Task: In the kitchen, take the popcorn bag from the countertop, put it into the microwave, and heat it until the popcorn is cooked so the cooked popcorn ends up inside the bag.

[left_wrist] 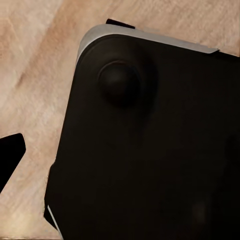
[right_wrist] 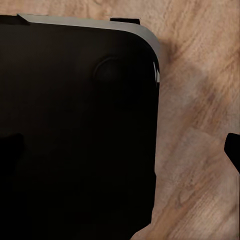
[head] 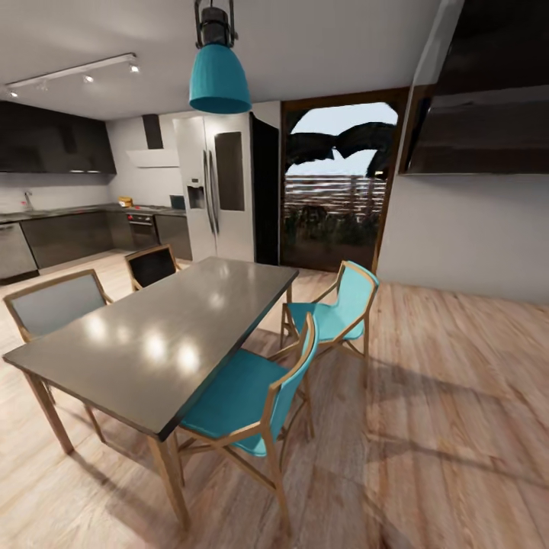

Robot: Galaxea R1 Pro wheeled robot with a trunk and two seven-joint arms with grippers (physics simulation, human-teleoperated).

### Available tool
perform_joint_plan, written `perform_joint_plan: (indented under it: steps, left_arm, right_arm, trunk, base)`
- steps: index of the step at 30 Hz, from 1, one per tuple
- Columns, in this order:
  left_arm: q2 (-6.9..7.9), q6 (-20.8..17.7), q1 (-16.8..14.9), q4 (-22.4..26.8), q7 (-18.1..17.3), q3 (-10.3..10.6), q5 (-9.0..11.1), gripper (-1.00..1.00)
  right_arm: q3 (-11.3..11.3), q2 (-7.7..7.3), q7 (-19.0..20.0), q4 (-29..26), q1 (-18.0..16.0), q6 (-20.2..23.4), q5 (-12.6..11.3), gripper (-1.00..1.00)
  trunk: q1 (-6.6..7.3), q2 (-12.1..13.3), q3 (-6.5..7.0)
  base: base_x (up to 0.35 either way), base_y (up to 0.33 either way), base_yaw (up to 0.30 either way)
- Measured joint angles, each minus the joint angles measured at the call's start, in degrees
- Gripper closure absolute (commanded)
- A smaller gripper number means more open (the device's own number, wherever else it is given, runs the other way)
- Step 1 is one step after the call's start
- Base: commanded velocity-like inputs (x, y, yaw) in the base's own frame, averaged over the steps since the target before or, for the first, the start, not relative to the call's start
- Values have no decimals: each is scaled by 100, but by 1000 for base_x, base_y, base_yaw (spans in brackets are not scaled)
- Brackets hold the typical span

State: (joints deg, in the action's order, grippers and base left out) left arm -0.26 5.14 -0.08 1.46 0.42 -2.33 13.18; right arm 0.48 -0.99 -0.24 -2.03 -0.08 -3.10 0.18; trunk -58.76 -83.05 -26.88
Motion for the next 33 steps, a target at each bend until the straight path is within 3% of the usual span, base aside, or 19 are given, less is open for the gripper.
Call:
perform_joint_plan:
  steps: [14, 22, 28, 33]
  left_arm:
    - [18, 3, 2, -8, 6, -1, 23, -100]
    - [33, 0, 0, -7, 7, -6, 34, -100]
    - [76, -5, 0, -8, 6, -2, 445, -100]
    - [80, -4, 1, -8, 6, -1, 502, -100]
  right_arm:
    - [0, -6, 0, 0, 0, 4, -1, -100]
    - [0, -6, 0, 0, 0, 8, -1, -100]
    - [0, 2, 0, 0, 0, 1, -1, -100]
    - [0, 3, 0, 7, 0, 1, -1, -100]
  trunk:
    - [0, 0, 0]
    - [3, 0, 0]
    - [3, 0, 0]
    - [2, 0, 0]
  base:
    - [-330, 0, 297]
    - [-52, 0, 297]
    - [0, 0, 297]
    - [-90, 0, 297]
